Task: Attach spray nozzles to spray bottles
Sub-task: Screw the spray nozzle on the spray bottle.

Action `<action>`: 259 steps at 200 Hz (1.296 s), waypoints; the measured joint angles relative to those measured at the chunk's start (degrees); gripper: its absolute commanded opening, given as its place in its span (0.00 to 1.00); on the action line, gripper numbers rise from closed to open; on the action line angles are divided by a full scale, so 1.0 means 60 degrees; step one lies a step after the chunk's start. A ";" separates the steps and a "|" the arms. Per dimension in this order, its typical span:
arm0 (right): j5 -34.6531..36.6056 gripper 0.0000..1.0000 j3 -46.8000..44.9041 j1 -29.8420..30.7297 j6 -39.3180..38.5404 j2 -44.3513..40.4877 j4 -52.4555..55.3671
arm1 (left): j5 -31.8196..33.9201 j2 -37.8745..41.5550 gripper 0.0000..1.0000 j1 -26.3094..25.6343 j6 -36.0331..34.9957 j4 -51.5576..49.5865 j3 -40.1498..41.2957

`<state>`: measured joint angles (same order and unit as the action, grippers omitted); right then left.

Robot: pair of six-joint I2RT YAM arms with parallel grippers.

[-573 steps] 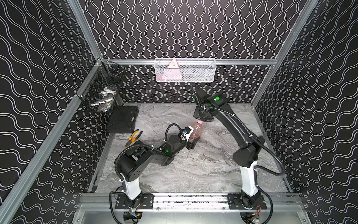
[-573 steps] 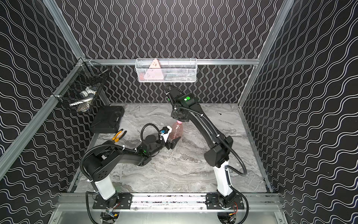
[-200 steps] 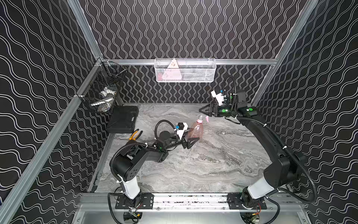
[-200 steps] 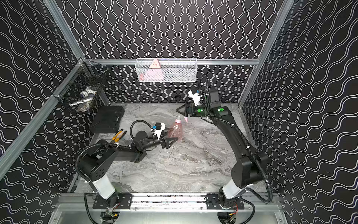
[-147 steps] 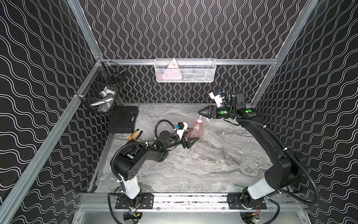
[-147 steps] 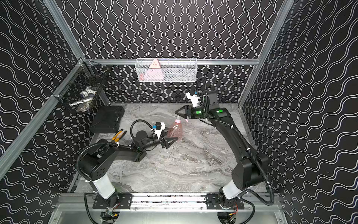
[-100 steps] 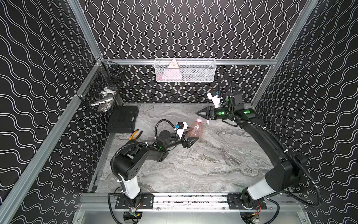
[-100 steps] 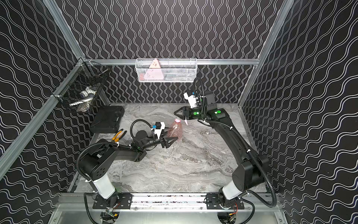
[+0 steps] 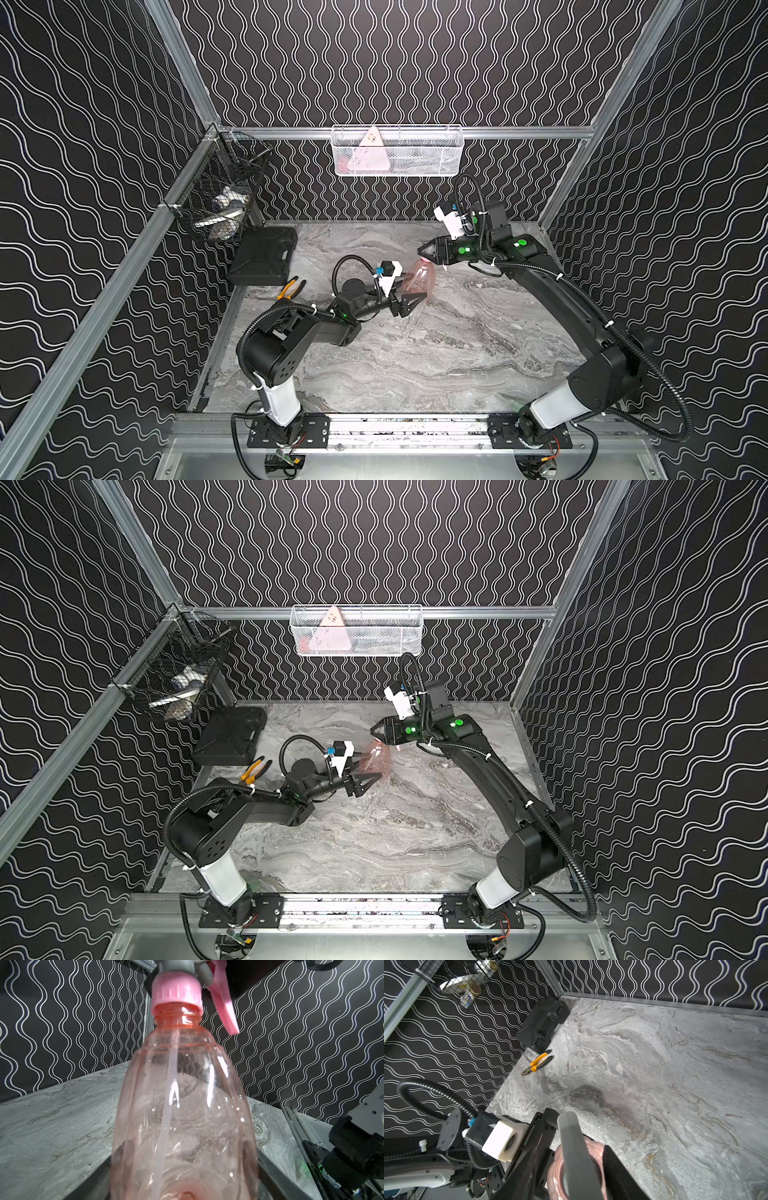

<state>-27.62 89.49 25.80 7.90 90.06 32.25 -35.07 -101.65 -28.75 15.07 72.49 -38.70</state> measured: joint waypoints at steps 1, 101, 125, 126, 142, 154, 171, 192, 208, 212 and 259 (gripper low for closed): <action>0.0004 0.46 0.0000 0.0004 0.0000 0.0000 0.0007 | 0.0000 0.0000 0.47 0.0004 0.0000 0.0000 0.0000; 0.1654 0.22 0.0284 0.0685 -0.0430 0.0219 0.0270 | 0.0036 0.0051 0.43 0.0022 -0.0193 -0.0525 -0.0069; 0.1869 0.22 0.0543 0.0783 -0.0474 0.0379 0.0492 | 0.0189 0.0208 0.43 0.0022 -0.0357 -0.0896 -0.0069; 0.1880 0.22 0.0561 0.0787 -0.0474 0.0390 0.0503 | 0.0204 0.0215 0.43 0.0022 -0.0379 -0.0911 -0.0069; 0.1989 0.22 0.0721 0.0827 -0.0488 0.0477 0.0681 | 0.0350 0.0277 0.43 0.0022 -0.0539 -0.1002 -0.0036; 0.2120 0.22 0.0809 0.0863 -0.0484 0.0539 0.0790 | 0.0459 0.0302 0.42 0.0018 -0.0572 -0.1075 -0.0018; 0.2521 0.22 0.0973 0.0976 -0.0361 0.0652 0.0936 | 0.0656 0.0321 0.42 0.0011 -0.0758 -0.1209 -0.0018; 0.3450 0.24 0.1169 0.1297 0.0233 0.0823 0.1082 | 0.0994 0.0353 0.41 -0.0055 -0.0805 -0.1402 -0.0022; 0.4539 0.20 0.1290 0.1727 0.0882 0.0962 0.1137 | 0.1402 0.0390 0.41 -0.0135 -0.1049 -0.1679 -0.0033; 0.4809 0.21 0.1330 0.1832 0.1067 0.1002 0.1151 | 0.1494 0.0404 0.41 -0.0157 -0.1049 -0.1734 -0.0033; 0.7497 0.09 0.2208 0.2612 0.4244 0.1727 0.2131 | 0.2896 0.0710 0.40 -0.0474 -0.1778 -0.2765 -0.0135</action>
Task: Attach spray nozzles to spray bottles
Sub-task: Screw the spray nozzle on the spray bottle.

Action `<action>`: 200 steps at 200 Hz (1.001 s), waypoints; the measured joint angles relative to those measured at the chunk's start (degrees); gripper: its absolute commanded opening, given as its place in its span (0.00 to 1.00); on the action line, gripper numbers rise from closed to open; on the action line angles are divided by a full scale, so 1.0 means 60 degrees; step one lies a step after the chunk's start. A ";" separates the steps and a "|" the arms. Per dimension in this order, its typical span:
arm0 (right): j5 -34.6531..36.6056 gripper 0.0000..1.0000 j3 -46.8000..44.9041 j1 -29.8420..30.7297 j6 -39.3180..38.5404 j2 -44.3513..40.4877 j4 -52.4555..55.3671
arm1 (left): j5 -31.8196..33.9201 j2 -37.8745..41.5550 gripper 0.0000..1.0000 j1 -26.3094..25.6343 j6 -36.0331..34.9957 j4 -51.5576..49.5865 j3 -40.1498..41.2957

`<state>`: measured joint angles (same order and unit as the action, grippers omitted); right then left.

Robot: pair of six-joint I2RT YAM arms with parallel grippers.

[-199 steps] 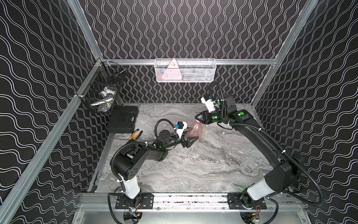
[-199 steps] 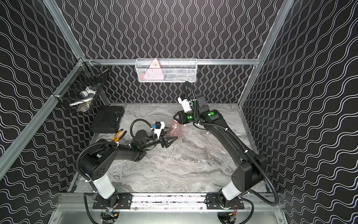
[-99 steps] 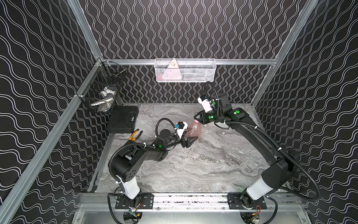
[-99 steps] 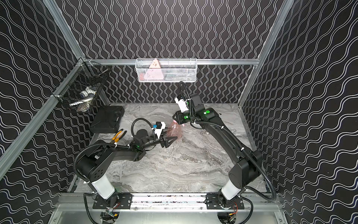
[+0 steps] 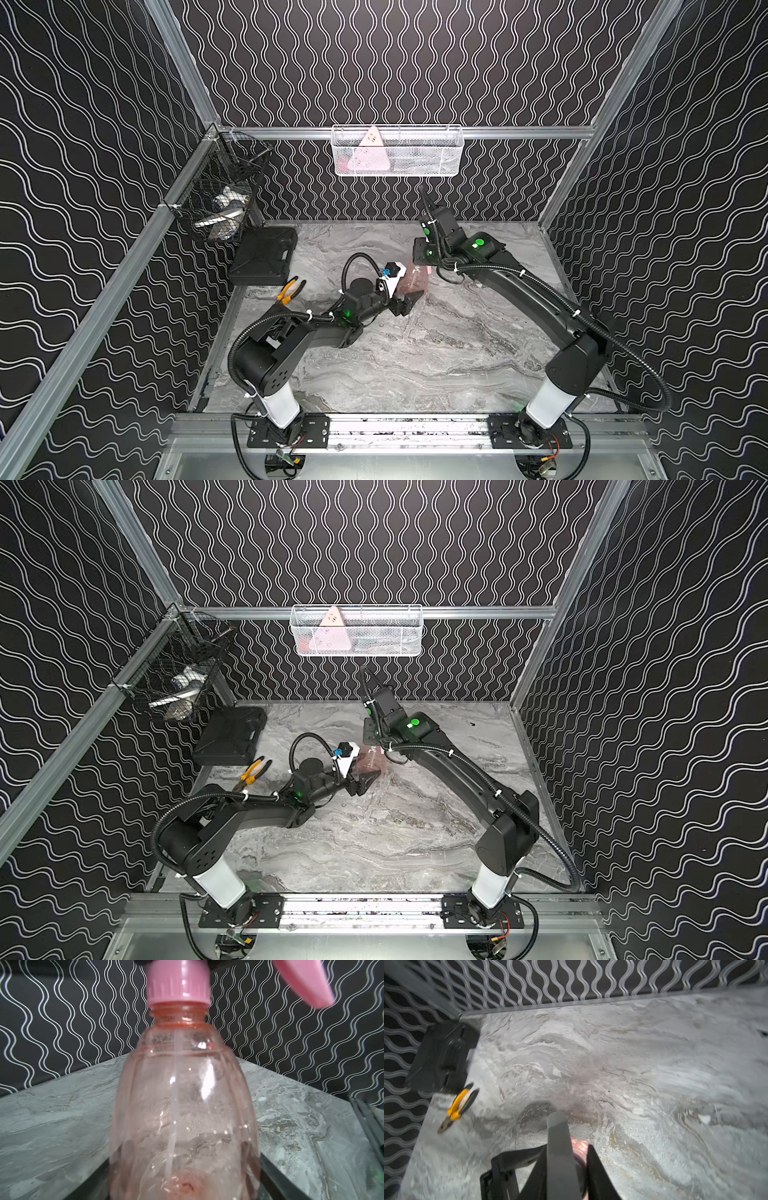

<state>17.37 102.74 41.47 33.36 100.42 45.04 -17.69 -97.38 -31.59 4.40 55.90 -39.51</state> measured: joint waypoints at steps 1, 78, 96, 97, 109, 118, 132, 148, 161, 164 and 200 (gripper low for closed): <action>0.0047 0.09 0.0069 0.0011 0.0131 0.0047 0.0076 | 0.0036 0.0004 0.40 -0.0015 -0.0007 -0.0029 -0.0011; 0.1872 0.03 0.5854 0.0368 0.6076 0.4054 0.5923 | 0.1297 0.0069 0.39 -0.0426 -0.0528 -0.1563 -0.0168; 0.1872 0.12 0.5661 0.0408 0.6612 0.3872 0.6255 | 0.1082 0.0073 0.40 -0.0452 -0.0718 -0.1450 -0.0066; 0.1872 0.12 0.5643 0.0408 0.6619 0.3858 0.6255 | 0.1064 0.0073 0.40 -0.0452 -0.0725 -0.1435 -0.0062; 0.1869 0.23 0.5322 0.0419 0.6706 0.3548 0.6218 | 0.0860 0.0073 0.40 -0.0455 -0.0834 -0.1275 0.0007; 0.1770 0.38 0.5176 0.0419 0.6659 0.3337 0.6215 | 0.0732 0.0073 0.40 -0.0455 -0.0933 -0.1071 0.0055; 0.1621 0.62 0.5158 0.0426 0.6495 0.3064 0.6193 | 0.0630 0.0098 0.40 -0.0437 -0.0933 -0.0736 0.0091; 0.1530 0.75 0.5410 0.0444 0.5901 0.2874 0.6426 | 0.0630 0.0098 0.40 -0.0328 -0.0860 -0.0492 0.0091; 0.1504 0.81 0.5617 0.0444 0.5417 0.2783 0.6524 | 0.0532 0.0098 0.40 -0.0233 -0.0692 -0.0331 0.0091; 0.1504 0.81 0.5665 0.0444 0.5311 0.2765 0.6561 | 0.0466 0.0098 0.40 -0.0211 -0.0685 -0.0284 0.0095; 0.1479 0.92 0.5683 0.0364 0.4146 0.1949 0.6736 | -0.0477 0.0098 0.40 0.0051 -0.0353 -0.0066 0.0087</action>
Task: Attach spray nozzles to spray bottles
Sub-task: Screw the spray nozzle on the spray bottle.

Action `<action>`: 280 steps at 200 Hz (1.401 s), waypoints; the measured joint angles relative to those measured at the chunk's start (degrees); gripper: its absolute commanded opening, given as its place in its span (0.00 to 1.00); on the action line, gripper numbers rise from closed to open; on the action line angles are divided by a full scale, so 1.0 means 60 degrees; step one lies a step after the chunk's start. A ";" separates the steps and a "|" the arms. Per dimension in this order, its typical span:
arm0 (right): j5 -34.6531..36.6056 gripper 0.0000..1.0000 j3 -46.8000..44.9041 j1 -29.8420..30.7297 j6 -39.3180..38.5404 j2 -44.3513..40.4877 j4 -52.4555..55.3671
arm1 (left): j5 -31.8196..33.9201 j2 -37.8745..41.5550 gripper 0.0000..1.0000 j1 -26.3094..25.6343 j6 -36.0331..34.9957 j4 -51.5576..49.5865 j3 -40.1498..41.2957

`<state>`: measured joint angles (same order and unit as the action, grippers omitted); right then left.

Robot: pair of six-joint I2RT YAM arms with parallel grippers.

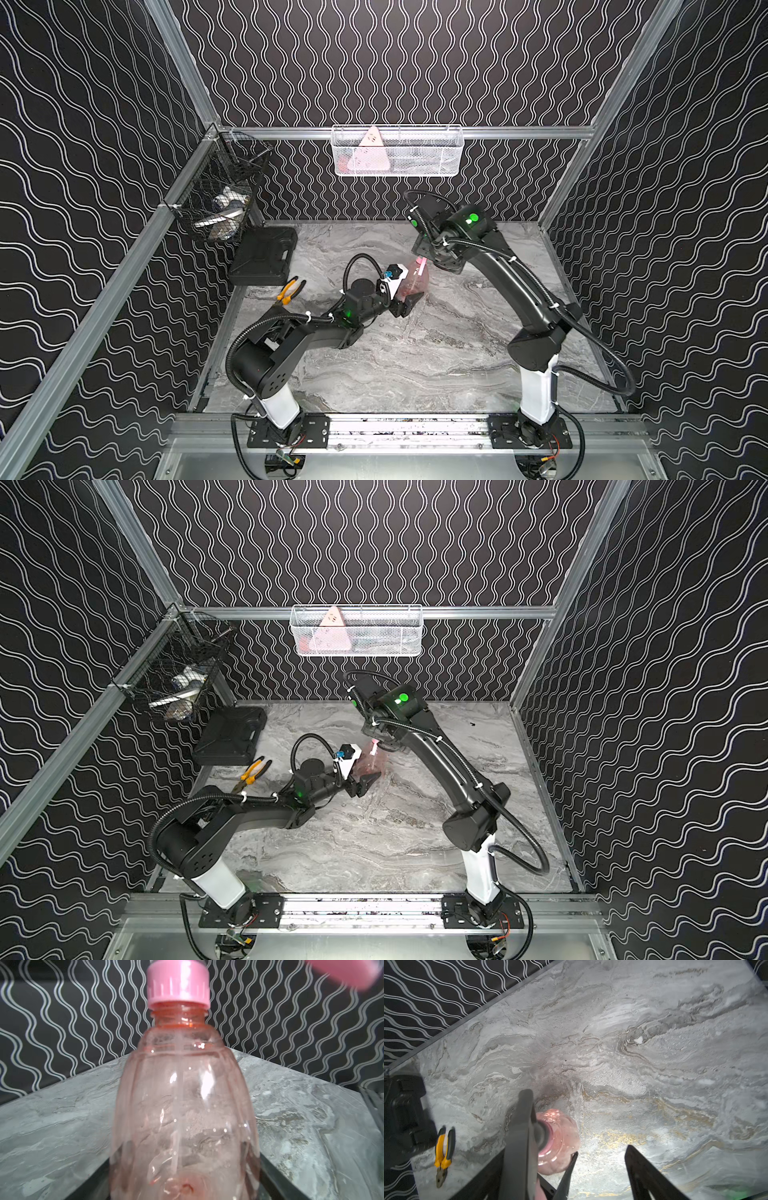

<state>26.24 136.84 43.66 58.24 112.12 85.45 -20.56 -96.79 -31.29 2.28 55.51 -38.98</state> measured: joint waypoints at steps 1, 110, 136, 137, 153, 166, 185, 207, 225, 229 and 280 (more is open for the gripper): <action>0.0004 0.92 0.0000 -0.0007 -0.0029 -0.0029 0.0000 | -0.0025 0.0000 0.40 0.0007 0.0011 0.0000 -0.0004; -0.6415 0.98 -0.5446 -0.3595 -0.6896 -0.3861 -0.5788 | -0.3319 -0.0543 0.38 0.0506 0.1475 0.0350 -0.0732; -0.7442 0.98 -0.6721 -0.3617 -0.6816 -0.4317 -0.6524 | -0.3351 -0.0561 0.38 0.0506 0.1628 0.0408 -0.0732; -0.7493 0.98 -0.6779 -0.3621 -0.6808 -0.4342 -0.6557 | -0.3348 -0.0561 0.38 0.0506 0.1628 0.0408 -0.0732; -0.7967 0.97 -0.7235 -0.3606 -0.6634 -0.4528 -0.6881 | -0.3348 -0.0572 0.38 0.0506 0.1657 0.0412 -0.0750; -0.8269 0.97 -0.7406 -0.3508 -0.6524 -0.4634 -0.7133 | -0.3344 -0.0583 0.38 0.0506 0.1657 0.0423 -0.0754; -0.8513 0.97 -0.7537 -0.3195 -0.6302 -0.4790 -0.7439 | -0.3337 -0.0605 0.37 0.0506 0.1657 0.0430 -0.0761; -0.8608 0.97 -0.7519 -0.2670 -0.6156 -0.4834 -0.7628 | -0.3308 -0.0605 0.37 0.0506 0.1657 0.0441 -0.0776; -0.8601 0.97 -0.7410 -0.2280 -0.6087 -0.4779 -0.7668 | -0.3275 -0.0605 0.37 0.0506 0.1657 0.0448 -0.0787; -0.8604 0.97 -0.7384 -0.2211 -0.6051 -0.4758 -0.7705 | -0.3275 -0.0605 0.37 0.0506 0.1657 0.0448 -0.0787; -0.8032 0.96 -0.6787 -0.1413 -0.5854 -0.4087 -0.7832 | -0.3275 -0.0630 0.36 0.0495 0.1701 0.0463 -0.0812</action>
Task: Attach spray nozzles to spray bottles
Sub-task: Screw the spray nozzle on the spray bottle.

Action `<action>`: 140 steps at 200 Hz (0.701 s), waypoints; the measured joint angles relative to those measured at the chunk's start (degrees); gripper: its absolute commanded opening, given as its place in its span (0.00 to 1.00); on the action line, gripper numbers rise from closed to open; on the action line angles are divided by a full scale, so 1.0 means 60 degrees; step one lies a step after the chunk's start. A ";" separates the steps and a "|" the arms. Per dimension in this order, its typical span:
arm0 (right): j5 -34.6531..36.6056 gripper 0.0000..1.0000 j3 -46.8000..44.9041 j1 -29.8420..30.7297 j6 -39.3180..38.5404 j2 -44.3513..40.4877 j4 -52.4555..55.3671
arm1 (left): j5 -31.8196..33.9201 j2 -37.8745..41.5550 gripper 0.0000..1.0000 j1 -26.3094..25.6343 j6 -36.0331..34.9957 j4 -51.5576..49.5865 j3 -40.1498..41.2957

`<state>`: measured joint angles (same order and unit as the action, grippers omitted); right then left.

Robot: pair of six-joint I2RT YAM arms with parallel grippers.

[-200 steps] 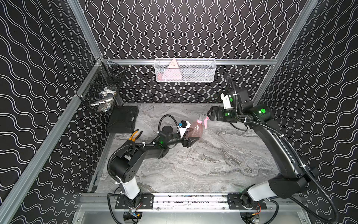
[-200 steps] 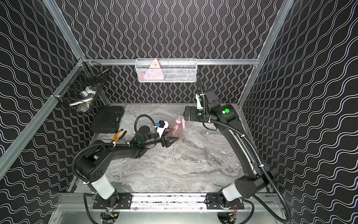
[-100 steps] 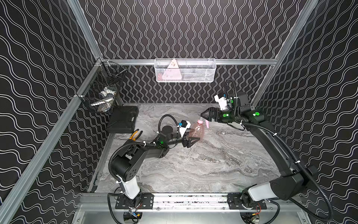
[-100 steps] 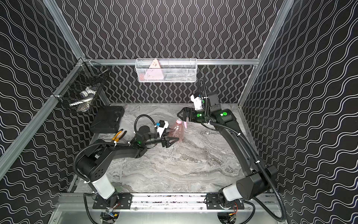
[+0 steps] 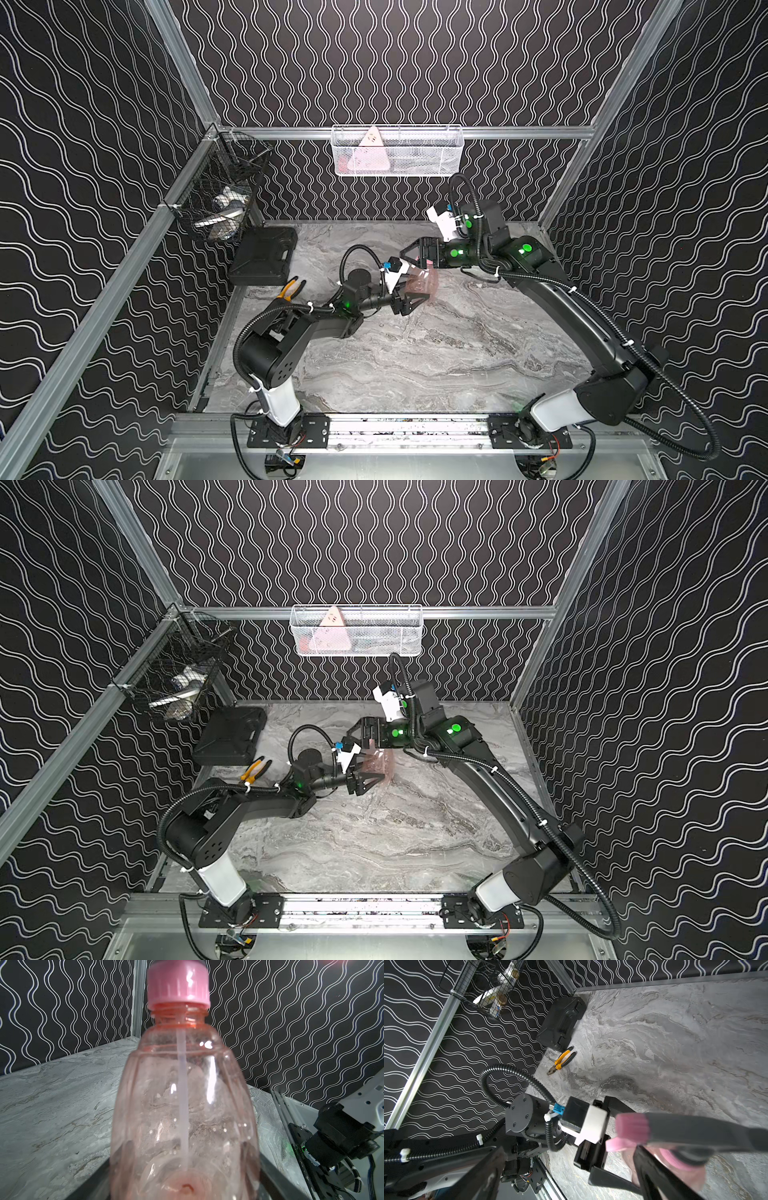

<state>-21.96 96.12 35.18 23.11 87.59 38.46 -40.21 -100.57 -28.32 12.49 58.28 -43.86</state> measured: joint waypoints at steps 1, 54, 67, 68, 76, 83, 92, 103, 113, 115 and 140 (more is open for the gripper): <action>0.0033 0.96 0.0018 0.0004 0.0007 0.0025 -0.0004 | 0.0000 0.0000 0.36 0.0000 0.0000 0.0000 0.0000; 0.1475 0.96 0.0951 0.0084 0.0703 0.0965 0.0106 | 0.0051 -0.0004 0.36 -0.0015 0.0000 -0.0011 0.0004; 0.1705 0.95 0.1373 0.0131 0.0838 0.1260 0.0233 | 0.0073 -0.0004 0.36 -0.0018 0.0025 -0.0029 0.0000; 0.1723 0.95 0.1421 0.0138 0.0852 0.1293 0.0251 | 0.0073 -0.0004 0.36 -0.0018 0.0040 -0.0033 0.0000; 0.1858 0.94 0.1679 0.0149 0.0954 0.1461 0.0361 | 0.0073 -0.0004 0.36 -0.0018 0.0124 -0.0051 0.0000; 0.1996 0.94 0.1923 0.0178 0.0998 0.1581 0.0525 | 0.0066 -0.0004 0.36 -0.0018 0.0131 -0.0051 0.0000; 0.2164 0.94 0.2262 0.0189 0.1009 0.1683 0.0801 | 0.0055 -0.0004 0.36 -0.0018 0.0131 -0.0051 0.0000; 0.2379 0.93 0.2681 0.0197 0.0991 0.1679 0.1166 | 0.0022 -0.0004 0.36 -0.0018 0.0127 -0.0051 0.0000; 0.2532 0.92 0.2976 0.0182 0.0831 0.1541 0.1395 | 0.0011 -0.0004 0.36 -0.0018 0.0117 -0.0066 0.0000; 0.2565 0.92 0.3013 0.0157 0.0750 0.1494 0.1428 | 0.0004 -0.0004 0.36 -0.0018 0.0109 -0.0073 0.0000; 0.2572 0.94 0.3027 -0.0554 -0.0164 0.0907 0.1854 | 0.0000 -0.0004 0.36 -0.0018 0.0098 -0.0084 0.0000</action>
<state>-6.52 114.28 31.86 22.13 93.03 49.58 -40.21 -100.60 -28.42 13.08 57.78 -43.86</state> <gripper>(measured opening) 0.918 0.792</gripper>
